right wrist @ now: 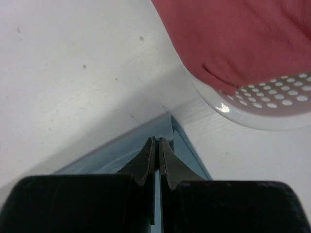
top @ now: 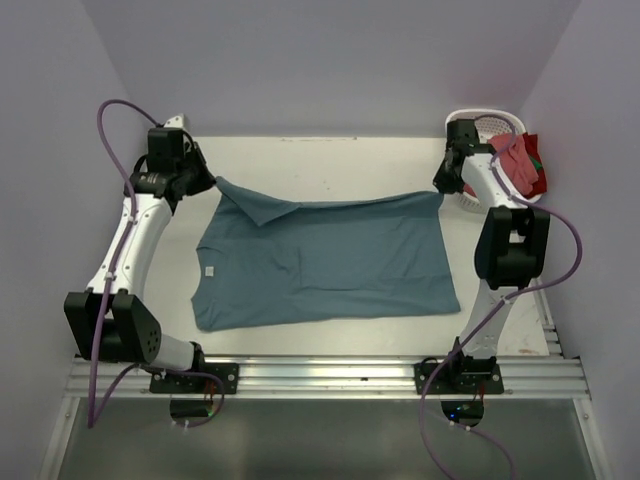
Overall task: Fold and stack the t-shirts
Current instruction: Fold the tshirt
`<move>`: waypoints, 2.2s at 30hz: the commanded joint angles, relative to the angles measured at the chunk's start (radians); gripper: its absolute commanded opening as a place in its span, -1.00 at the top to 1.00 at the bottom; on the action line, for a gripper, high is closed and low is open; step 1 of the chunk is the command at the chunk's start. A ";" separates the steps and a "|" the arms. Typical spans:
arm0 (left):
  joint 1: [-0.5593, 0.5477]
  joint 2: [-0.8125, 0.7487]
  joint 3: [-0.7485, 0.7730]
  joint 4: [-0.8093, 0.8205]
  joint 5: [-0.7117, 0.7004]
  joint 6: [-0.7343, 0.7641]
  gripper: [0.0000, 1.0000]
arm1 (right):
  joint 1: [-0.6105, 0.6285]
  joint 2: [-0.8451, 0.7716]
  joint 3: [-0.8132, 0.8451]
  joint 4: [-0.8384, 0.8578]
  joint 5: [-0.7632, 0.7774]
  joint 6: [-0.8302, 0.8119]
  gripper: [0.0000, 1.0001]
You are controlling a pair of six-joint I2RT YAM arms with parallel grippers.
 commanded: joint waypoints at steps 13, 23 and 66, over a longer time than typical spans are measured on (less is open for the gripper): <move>0.009 -0.292 -0.193 -0.215 -0.020 0.069 1.00 | 0.000 -0.220 -0.316 -0.020 0.019 0.011 1.00; 0.009 -0.402 -0.286 -0.292 0.035 0.052 1.00 | 0.007 -0.317 -0.371 -0.054 0.035 0.004 1.00; 0.009 -0.481 -0.498 -0.056 0.067 -0.067 -1.00 | 0.072 -0.302 -0.328 -0.091 -0.046 0.011 0.33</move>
